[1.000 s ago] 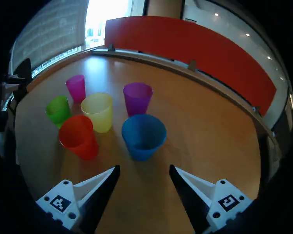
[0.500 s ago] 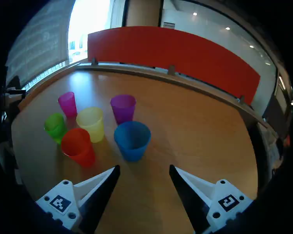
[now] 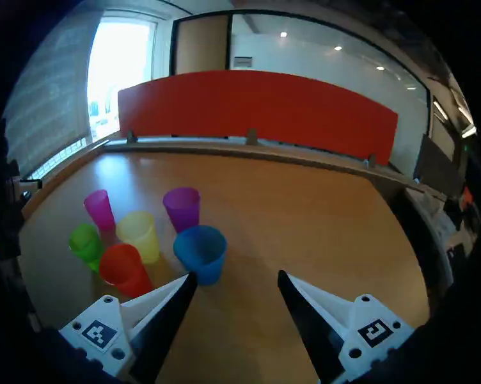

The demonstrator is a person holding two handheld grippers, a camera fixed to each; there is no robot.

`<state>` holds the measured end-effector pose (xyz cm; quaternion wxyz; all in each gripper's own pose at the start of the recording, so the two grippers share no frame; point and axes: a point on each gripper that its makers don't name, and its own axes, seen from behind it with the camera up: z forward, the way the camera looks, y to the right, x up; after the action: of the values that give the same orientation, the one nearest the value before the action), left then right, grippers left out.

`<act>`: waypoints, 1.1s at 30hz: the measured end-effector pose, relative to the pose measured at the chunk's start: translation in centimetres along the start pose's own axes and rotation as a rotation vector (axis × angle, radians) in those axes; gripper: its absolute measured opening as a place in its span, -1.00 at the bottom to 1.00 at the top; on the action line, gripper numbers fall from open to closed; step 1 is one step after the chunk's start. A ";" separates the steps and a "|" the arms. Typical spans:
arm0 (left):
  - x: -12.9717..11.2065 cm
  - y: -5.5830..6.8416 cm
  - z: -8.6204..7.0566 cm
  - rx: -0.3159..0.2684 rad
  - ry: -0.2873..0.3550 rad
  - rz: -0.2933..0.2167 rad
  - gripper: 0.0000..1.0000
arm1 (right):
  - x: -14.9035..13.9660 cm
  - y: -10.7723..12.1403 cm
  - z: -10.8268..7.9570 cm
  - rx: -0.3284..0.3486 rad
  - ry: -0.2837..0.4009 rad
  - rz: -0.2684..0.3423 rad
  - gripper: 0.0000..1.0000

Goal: Pour water

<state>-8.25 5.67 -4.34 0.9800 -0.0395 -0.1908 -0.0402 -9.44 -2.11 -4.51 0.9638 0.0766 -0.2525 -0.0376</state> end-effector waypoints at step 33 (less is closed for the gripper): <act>5.5 -2.7 2.0 0.033 0.234 -0.007 0.75 | 11.8 4.8 -4.2 -0.177 0.391 0.064 0.95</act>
<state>-4.16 2.87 -0.28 0.9959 -0.0178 -0.0761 -0.0448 3.04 1.81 -1.66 0.9981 -0.0104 -0.0589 -0.0136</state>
